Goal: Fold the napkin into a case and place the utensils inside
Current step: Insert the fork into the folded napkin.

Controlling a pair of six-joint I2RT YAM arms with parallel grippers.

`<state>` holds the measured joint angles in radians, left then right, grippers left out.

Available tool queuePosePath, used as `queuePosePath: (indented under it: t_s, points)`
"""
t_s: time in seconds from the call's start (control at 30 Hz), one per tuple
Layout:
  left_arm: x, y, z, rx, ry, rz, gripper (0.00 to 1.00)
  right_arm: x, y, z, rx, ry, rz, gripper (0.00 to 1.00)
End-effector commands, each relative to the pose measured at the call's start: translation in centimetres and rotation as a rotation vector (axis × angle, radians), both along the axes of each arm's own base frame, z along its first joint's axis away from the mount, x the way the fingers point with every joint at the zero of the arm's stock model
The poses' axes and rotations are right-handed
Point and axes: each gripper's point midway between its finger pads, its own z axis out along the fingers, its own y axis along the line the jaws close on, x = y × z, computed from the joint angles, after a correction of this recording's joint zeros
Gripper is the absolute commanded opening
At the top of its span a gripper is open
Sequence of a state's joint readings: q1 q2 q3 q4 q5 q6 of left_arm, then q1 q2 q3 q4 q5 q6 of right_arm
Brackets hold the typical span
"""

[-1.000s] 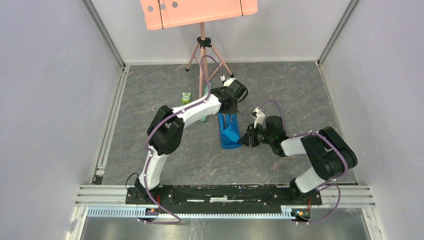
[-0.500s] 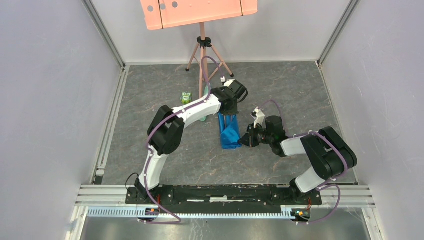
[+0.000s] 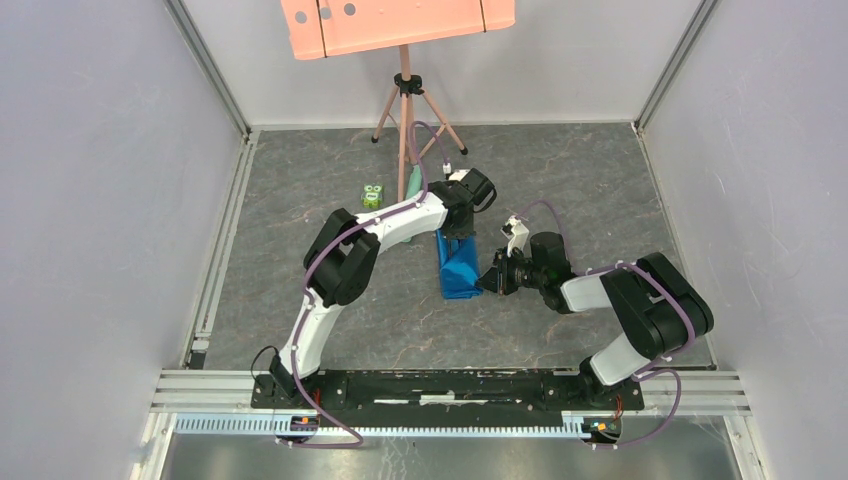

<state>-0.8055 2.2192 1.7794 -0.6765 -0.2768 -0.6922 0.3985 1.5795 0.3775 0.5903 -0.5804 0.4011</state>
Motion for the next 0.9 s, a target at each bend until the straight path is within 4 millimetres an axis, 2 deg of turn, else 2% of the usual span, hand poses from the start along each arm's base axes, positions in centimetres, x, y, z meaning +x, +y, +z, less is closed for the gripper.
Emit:
queuePosePath:
  t_s: [0.0, 0.13, 0.3, 0.5, 0.53, 0.6, 0.7, 0.83, 0.87]
  points:
    - [0.0, -0.9, 1.3, -0.041, -0.002, 0.016, 0.15, -1.0, -0.4, -1.4, -0.031, 0.047, 0.003, 0.16]
    - [0.0, -1.0, 2.3, -0.052, -0.012, 0.004, 0.28, -1.0, -0.3, -1.4, -0.031, 0.046, 0.004, 0.16]
    - [-0.2, -0.8, 4.8, -0.071, -0.046, -0.020, 0.31, -0.7, -0.6, -1.4, -0.053, 0.036, -0.006, 0.19]
    - [-2.1, 0.2, 7.5, -0.150, -0.079, -0.070, 0.33, 0.2, -1.6, -1.0, -0.122, -0.006, -0.039, 0.35]
    - [-2.6, 0.0, 8.6, -0.195, -0.098, -0.086, 0.34, 0.5, -1.7, -0.6, -0.130, -0.020, -0.045, 0.40]
    - [-3.9, 0.5, 9.3, -0.246, -0.108, -0.117, 0.36, 0.8, -2.2, 0.1, -0.163, -0.037, -0.060, 0.48]
    - [-5.7, 1.2, 11.9, -0.331, -0.161, -0.172, 0.38, 2.0, -4.0, 1.9, -0.250, -0.092, -0.136, 0.58]
    - [-8.7, 3.3, 15.1, -0.417, -0.258, -0.257, 0.39, 2.0, -6.7, 4.6, -0.350, -0.149, -0.218, 0.67]
    - [-9.5, 3.9, 16.6, -0.448, -0.302, -0.282, 0.40, 1.7, -7.0, 5.5, -0.353, -0.168, -0.223, 0.69]
